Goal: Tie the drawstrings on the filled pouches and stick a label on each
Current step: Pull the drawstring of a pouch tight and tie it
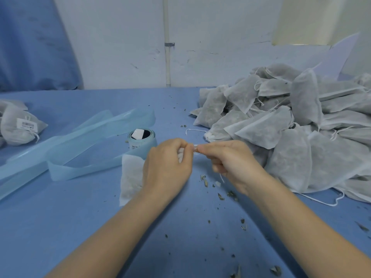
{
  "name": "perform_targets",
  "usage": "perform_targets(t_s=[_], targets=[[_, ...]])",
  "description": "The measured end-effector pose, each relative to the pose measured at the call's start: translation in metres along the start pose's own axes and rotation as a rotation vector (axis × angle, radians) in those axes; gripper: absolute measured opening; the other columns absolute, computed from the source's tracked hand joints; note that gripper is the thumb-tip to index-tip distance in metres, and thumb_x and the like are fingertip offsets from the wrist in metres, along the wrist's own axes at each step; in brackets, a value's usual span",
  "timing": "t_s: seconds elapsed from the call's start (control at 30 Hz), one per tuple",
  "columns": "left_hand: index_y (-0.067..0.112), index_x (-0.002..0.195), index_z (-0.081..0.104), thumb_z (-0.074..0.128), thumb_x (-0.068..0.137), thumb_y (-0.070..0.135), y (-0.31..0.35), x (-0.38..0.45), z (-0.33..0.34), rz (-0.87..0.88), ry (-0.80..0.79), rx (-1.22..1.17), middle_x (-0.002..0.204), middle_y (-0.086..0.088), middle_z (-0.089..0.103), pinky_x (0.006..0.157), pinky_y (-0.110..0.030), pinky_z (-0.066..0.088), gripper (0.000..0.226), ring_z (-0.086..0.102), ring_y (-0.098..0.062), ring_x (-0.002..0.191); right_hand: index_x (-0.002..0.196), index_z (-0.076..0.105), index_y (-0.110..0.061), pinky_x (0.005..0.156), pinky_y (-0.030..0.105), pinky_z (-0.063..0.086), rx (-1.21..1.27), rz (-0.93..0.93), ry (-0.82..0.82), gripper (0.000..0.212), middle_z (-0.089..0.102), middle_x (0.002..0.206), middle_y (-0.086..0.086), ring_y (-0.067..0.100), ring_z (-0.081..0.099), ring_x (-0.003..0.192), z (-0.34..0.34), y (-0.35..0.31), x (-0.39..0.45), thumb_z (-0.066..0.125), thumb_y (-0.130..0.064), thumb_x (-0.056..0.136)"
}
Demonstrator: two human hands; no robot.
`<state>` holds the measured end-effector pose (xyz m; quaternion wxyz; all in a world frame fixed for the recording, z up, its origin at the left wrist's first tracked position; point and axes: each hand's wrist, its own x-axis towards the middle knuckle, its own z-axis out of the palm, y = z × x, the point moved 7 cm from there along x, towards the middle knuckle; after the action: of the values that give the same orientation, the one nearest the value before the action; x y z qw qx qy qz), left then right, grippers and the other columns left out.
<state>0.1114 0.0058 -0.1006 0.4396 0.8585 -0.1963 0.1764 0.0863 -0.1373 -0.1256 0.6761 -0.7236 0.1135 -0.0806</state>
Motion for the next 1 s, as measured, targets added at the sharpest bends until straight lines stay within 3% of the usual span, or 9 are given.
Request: perform_targets(t_s=[0.17, 0.27, 0.43, 0.53, 0.6, 0.7, 0.77, 0.9, 1.0], targets=[[0.024, 0.075, 0.055, 0.046, 0.095, 0.026, -0.005, 0.001, 0.010, -0.092, -0.111, -0.098, 0.069, 0.016, 0.059, 0.060, -0.024, 0.033, 0.022, 0.049, 0.001, 0.062, 0.075, 0.070, -0.002, 0.035, 0.014, 0.017, 0.412, 0.174, -0.215, 0.007, 0.027, 0.054, -0.006, 0.005, 0.017, 0.043, 0.018, 0.004, -0.003, 0.066, -0.007, 0.073], [0.027, 0.080, 0.054, 0.046, 0.096, 0.019, 0.000, -0.001, 0.012, -0.073, -0.157, -0.202, 0.074, 0.019, 0.060, 0.064, -0.019, 0.037, 0.019, 0.049, 0.010, 0.065, 0.063, 0.070, -0.006, 0.037, 0.013, 0.016, 0.568, 0.218, -0.280, 0.009, 0.027, 0.057, -0.005, 0.005, 0.013, 0.046, 0.023, 0.000, -0.007, 0.063, -0.010, 0.068], [0.029, 0.094, 0.064, 0.059, 0.085, 0.012, 0.018, -0.005, -0.009, 0.123, 0.046, -0.393, 0.093, 0.016, 0.066, 0.083, -0.009, 0.042, 0.019, 0.059, 0.006, 0.089, 0.069, 0.067, -0.005, 0.039, 0.014, 0.014, 0.514, 0.178, -0.230, 0.010, 0.026, 0.059, -0.005, 0.007, 0.009, 0.053, 0.020, -0.004, -0.008, 0.067, -0.012, 0.062], [0.022, 0.087, 0.074, 0.071, 0.080, 0.019, 0.021, -0.007, -0.016, 0.187, 0.185, -0.282, 0.087, 0.021, 0.066, 0.081, -0.006, 0.040, 0.008, 0.058, 0.007, 0.088, 0.064, 0.066, -0.008, 0.037, 0.013, 0.019, 0.544, 0.164, -0.204, 0.006, 0.029, 0.059, -0.004, 0.004, 0.017, 0.046, 0.016, -0.003, -0.006, 0.065, -0.008, 0.070], [0.020, 0.082, 0.075, 0.073, 0.079, 0.017, 0.021, -0.008, -0.019, 0.197, 0.253, -0.214, 0.083, 0.017, 0.066, 0.078, -0.008, 0.039, 0.005, 0.058, -0.001, 0.085, 0.075, 0.065, -0.003, 0.037, 0.014, 0.020, 0.479, 0.126, -0.169, 0.004, 0.030, 0.057, -0.005, 0.004, 0.020, 0.045, 0.012, -0.004, -0.006, 0.064, -0.005, 0.079], [0.011, 0.074, 0.073, 0.068, 0.082, 0.012, 0.028, -0.011, -0.022, 0.344, 0.345, 0.035, 0.076, 0.004, 0.069, 0.076, -0.012, 0.035, 0.010, 0.057, -0.014, 0.077, 0.085, 0.071, 0.001, 0.038, 0.012, 0.024, 0.168, -0.040, -0.081, 0.011, 0.035, 0.050, -0.011, 0.004, 0.027, 0.042, 0.003, -0.013, -0.009, 0.066, -0.009, 0.086], [0.006, 0.075, 0.071, 0.059, 0.088, 0.012, 0.031, -0.012, -0.021, 0.428, 0.346, 0.116, 0.074, -0.002, 0.068, 0.077, -0.014, 0.032, 0.019, 0.058, -0.024, 0.073, 0.082, 0.076, -0.010, 0.040, 0.009, 0.030, 0.014, -0.142, -0.041, 0.009, 0.039, 0.045, -0.015, 0.002, 0.032, 0.041, -0.001, -0.019, -0.012, 0.071, -0.017, 0.083], [0.009, 0.085, 0.071, 0.057, 0.089, 0.017, 0.028, -0.008, -0.015, 0.315, 0.239, 0.056, 0.086, 0.000, 0.063, 0.082, -0.023, 0.029, 0.016, 0.047, -0.021, 0.086, 0.085, 0.075, -0.016, 0.070, 0.019, 0.050, -0.037, -0.288, 0.016, 0.010, 0.070, 0.074, -0.010, 0.003, 0.061, 0.069, -0.002, -0.024, -0.012, 0.072, -0.025, 0.082], [0.021, 0.092, 0.072, 0.058, 0.088, 0.029, 0.021, -0.003, -0.013, 0.156, 0.179, -0.028, 0.091, 0.006, 0.049, 0.085, -0.030, 0.027, 0.017, 0.036, -0.014, 0.092, 0.090, 0.069, -0.020, 0.086, 0.025, 0.051, -0.072, -0.321, -0.002, 0.010, 0.072, 0.086, -0.009, 0.003, 0.064, 0.086, 0.007, -0.021, -0.012, 0.062, -0.027, 0.091]])
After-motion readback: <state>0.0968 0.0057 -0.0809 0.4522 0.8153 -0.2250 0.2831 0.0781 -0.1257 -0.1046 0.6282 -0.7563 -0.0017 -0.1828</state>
